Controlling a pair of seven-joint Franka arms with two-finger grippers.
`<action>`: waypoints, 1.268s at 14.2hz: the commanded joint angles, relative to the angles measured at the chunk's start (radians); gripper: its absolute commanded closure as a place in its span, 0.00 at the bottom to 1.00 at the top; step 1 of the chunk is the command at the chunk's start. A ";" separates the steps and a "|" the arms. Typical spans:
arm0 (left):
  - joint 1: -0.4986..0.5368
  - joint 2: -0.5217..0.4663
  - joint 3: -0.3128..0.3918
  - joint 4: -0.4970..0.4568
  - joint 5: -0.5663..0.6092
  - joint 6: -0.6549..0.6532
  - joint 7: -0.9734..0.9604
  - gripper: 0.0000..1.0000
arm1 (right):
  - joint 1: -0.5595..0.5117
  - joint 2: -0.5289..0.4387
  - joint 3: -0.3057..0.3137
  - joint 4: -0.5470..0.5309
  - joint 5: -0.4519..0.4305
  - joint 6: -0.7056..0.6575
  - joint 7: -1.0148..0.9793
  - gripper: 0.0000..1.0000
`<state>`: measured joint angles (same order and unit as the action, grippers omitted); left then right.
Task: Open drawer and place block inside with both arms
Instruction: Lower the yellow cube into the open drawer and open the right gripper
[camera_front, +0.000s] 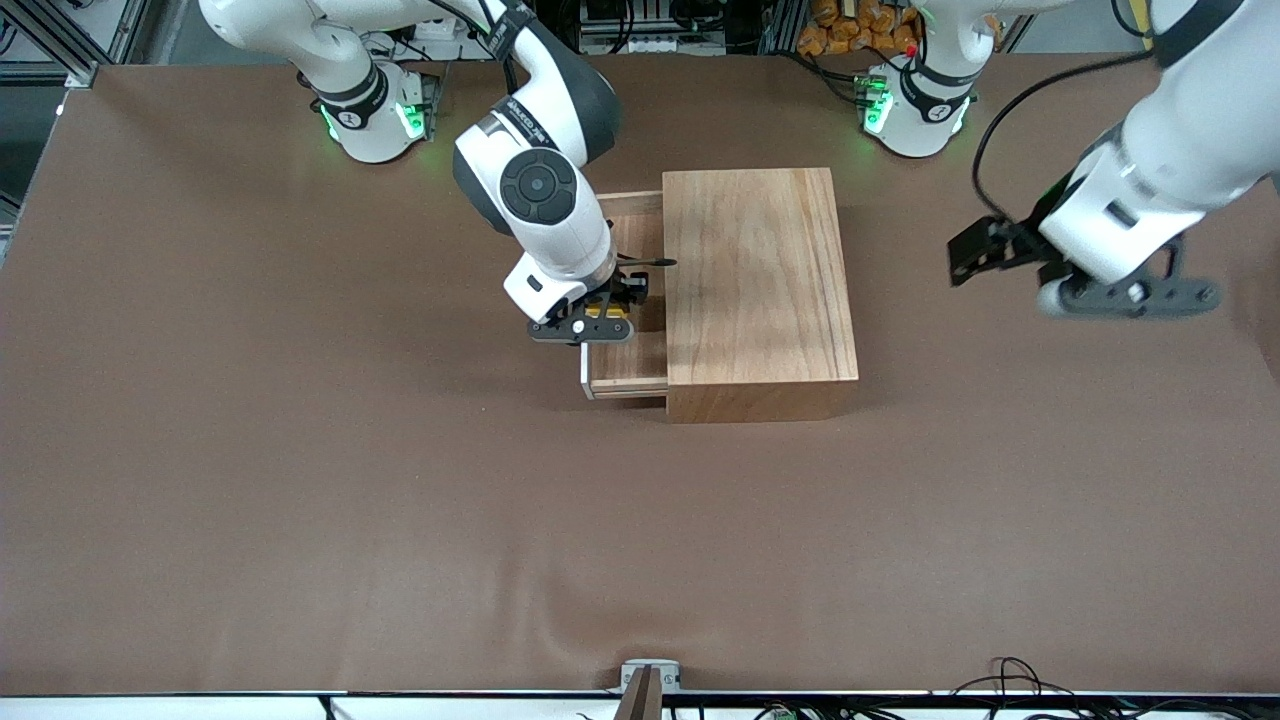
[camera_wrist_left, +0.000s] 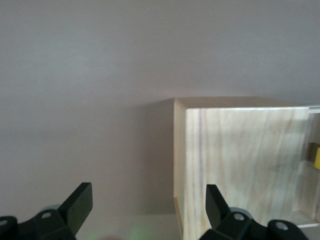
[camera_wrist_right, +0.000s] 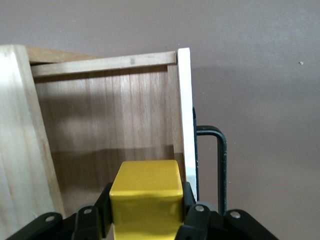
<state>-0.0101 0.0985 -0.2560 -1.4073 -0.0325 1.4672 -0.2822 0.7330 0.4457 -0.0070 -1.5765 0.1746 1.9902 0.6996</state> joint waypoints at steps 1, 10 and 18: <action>0.010 -0.117 0.079 -0.098 -0.001 -0.002 0.078 0.00 | 0.020 -0.016 -0.010 -0.022 -0.003 0.012 0.021 0.77; 0.009 -0.125 0.251 -0.065 0.079 -0.033 0.301 0.00 | 0.049 0.002 -0.013 -0.022 -0.003 0.041 0.021 0.00; 0.006 -0.112 0.204 -0.048 0.074 -0.024 0.198 0.00 | -0.047 -0.108 -0.044 -0.016 -0.012 -0.086 -0.024 0.00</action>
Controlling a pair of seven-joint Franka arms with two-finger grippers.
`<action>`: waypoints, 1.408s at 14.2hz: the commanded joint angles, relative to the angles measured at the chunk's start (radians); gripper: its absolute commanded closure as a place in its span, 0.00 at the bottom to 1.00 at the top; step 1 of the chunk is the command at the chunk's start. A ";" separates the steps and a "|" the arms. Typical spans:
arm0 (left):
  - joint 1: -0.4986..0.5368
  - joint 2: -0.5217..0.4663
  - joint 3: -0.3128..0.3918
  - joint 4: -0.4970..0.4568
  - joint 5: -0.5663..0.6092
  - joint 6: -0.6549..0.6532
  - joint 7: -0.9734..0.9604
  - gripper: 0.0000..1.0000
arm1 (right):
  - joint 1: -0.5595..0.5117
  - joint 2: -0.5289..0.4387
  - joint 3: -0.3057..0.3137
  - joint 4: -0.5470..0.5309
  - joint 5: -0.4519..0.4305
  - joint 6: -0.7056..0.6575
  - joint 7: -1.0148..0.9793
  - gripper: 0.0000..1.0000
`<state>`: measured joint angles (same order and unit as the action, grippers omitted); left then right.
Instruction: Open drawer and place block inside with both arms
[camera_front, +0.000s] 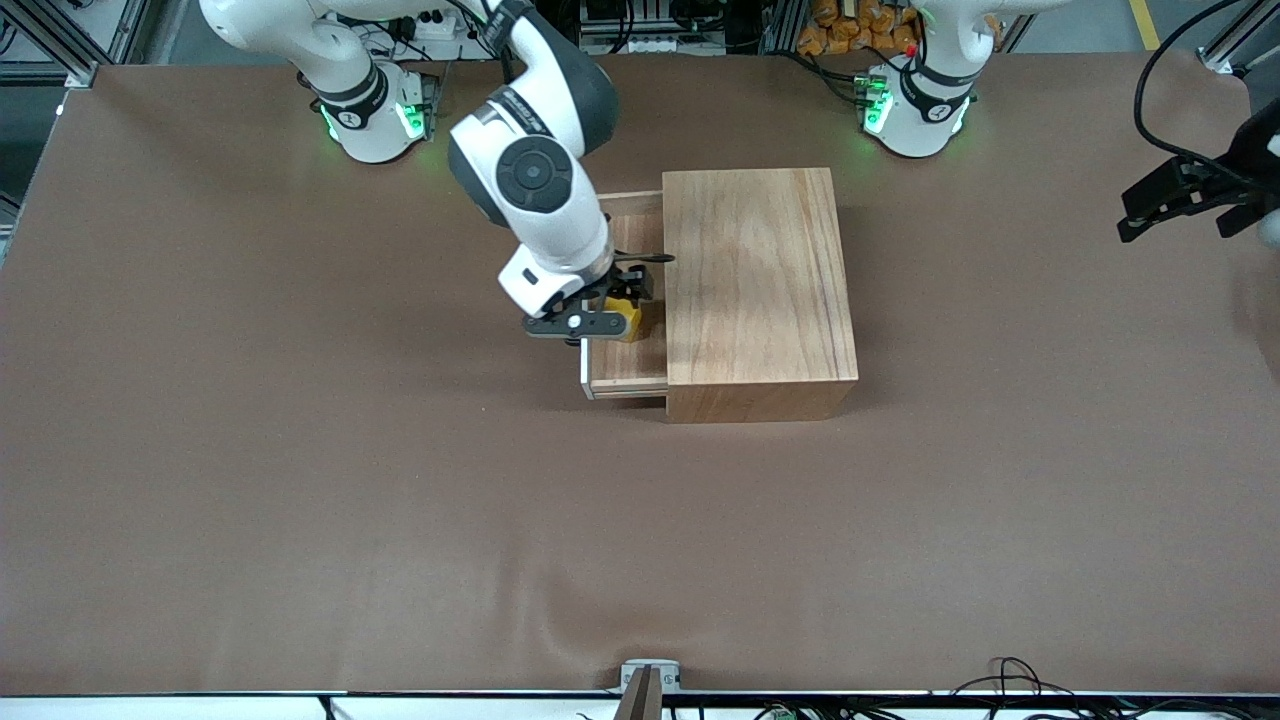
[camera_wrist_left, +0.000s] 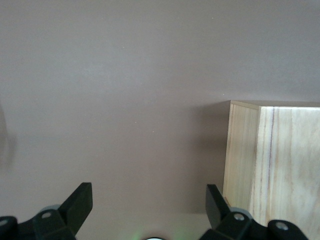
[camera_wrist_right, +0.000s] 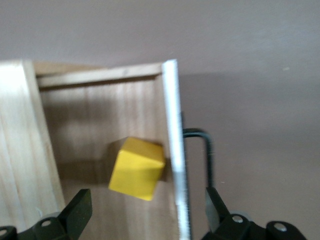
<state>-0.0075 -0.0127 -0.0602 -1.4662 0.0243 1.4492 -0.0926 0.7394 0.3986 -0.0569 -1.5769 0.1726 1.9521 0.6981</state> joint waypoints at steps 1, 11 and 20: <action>0.006 0.003 0.032 0.010 0.008 0.000 0.023 0.00 | -0.075 -0.078 0.006 -0.017 -0.019 -0.073 -0.078 0.00; 0.008 0.022 0.045 0.009 0.011 0.020 0.106 0.00 | -0.533 -0.302 0.011 -0.018 -0.091 -0.327 -0.589 0.00; 0.008 0.025 0.043 0.015 0.006 0.017 0.102 0.00 | -0.703 -0.426 -0.004 -0.014 -0.094 -0.479 -0.729 0.00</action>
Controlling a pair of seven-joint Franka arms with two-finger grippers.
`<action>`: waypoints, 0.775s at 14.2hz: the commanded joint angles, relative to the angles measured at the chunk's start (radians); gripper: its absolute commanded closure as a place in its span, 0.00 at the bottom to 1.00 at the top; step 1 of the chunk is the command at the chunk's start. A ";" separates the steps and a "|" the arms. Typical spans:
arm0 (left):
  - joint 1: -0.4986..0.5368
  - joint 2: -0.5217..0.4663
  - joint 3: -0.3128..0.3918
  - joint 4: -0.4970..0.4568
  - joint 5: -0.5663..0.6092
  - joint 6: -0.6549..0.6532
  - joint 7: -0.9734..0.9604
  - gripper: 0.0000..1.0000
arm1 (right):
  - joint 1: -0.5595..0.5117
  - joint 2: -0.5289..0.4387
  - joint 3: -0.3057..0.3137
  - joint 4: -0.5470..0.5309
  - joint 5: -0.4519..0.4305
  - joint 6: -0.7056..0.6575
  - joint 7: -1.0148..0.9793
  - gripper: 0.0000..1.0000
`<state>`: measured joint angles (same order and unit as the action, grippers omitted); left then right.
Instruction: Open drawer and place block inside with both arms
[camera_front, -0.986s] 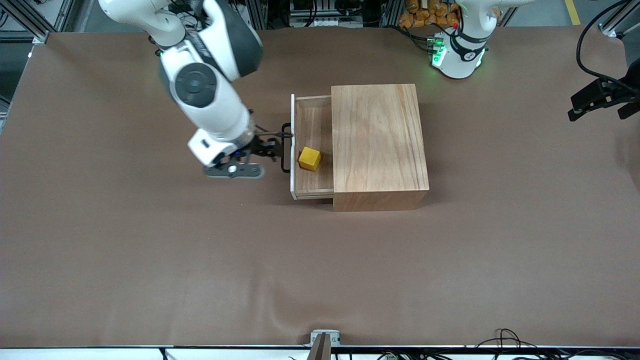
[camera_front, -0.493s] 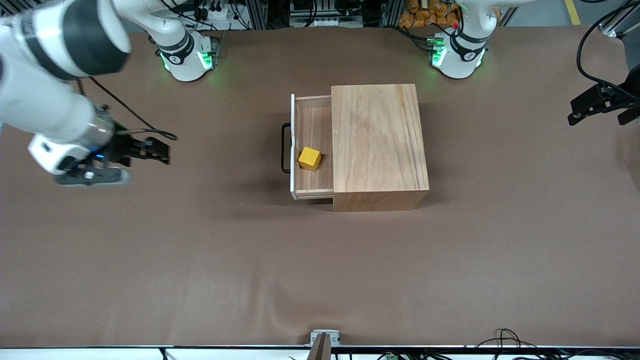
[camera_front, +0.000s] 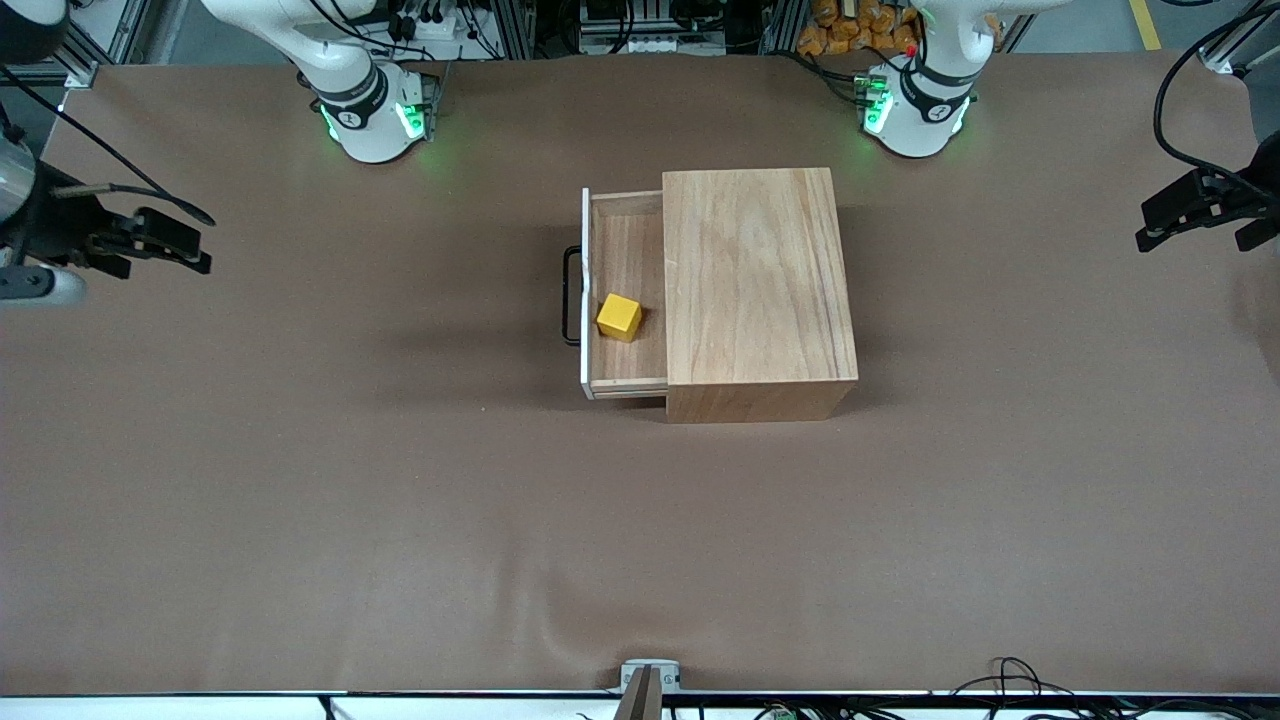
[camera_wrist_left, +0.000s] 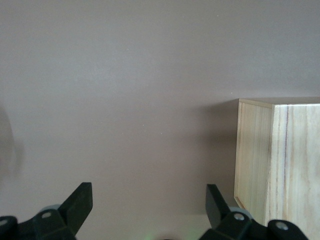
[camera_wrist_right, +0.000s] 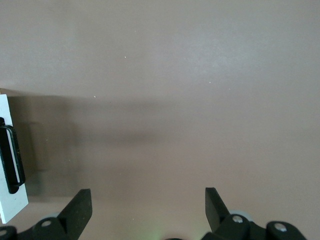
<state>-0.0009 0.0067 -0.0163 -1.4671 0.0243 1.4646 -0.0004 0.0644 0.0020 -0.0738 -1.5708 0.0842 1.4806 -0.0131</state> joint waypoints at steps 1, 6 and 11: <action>-0.001 0.004 -0.001 0.017 0.005 0.002 0.008 0.00 | -0.022 -0.030 0.000 -0.017 -0.007 -0.020 -0.018 0.00; -0.001 0.006 -0.002 0.019 0.003 -0.006 0.011 0.00 | -0.026 -0.060 -0.020 -0.011 -0.009 -0.052 -0.018 0.00; 0.001 0.003 -0.002 0.021 0.005 -0.006 0.016 0.00 | -0.020 -0.059 -0.015 -0.008 -0.058 -0.063 -0.007 0.00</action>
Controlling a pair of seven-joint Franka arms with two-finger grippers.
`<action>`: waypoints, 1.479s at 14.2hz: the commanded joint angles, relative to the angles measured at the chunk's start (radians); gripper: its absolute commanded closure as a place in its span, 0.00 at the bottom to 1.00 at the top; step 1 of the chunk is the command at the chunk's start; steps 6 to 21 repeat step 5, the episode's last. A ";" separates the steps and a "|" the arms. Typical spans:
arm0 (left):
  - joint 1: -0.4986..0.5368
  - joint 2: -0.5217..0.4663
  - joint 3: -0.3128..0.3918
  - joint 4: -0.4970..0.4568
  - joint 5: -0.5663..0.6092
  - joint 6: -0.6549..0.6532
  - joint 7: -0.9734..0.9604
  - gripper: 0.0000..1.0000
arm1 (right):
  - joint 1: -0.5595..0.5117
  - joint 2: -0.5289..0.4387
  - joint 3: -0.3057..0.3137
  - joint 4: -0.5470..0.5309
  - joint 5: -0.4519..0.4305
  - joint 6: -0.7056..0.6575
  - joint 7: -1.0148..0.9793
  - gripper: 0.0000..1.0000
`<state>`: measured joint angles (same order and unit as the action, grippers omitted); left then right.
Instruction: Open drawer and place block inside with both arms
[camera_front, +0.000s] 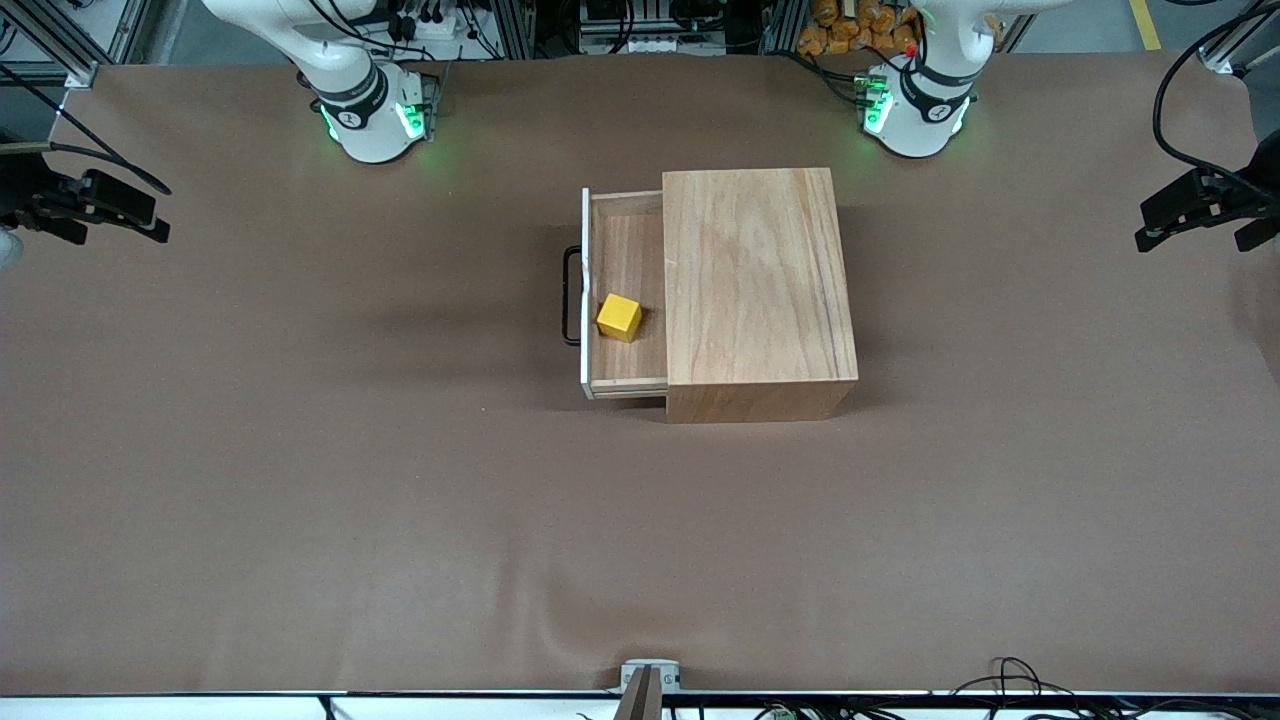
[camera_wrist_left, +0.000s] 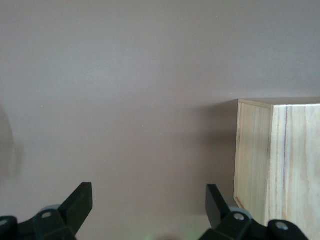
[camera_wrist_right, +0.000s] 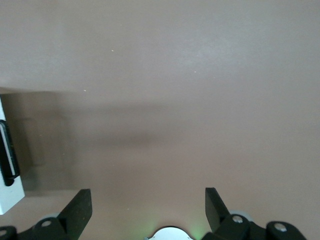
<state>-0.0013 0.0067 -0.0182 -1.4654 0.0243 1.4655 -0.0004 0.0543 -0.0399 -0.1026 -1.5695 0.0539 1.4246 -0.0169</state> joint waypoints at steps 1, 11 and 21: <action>0.001 0.004 0.000 0.019 0.005 -0.008 0.016 0.00 | -0.013 -0.017 0.012 -0.007 -0.029 -0.007 -0.003 0.00; 0.001 0.001 0.000 0.019 0.005 -0.011 0.016 0.00 | -0.011 -0.017 0.012 -0.009 -0.028 -0.006 0.000 0.00; 0.001 0.001 0.000 0.019 0.005 -0.011 0.016 0.00 | -0.011 -0.017 0.012 -0.009 -0.028 -0.006 0.000 0.00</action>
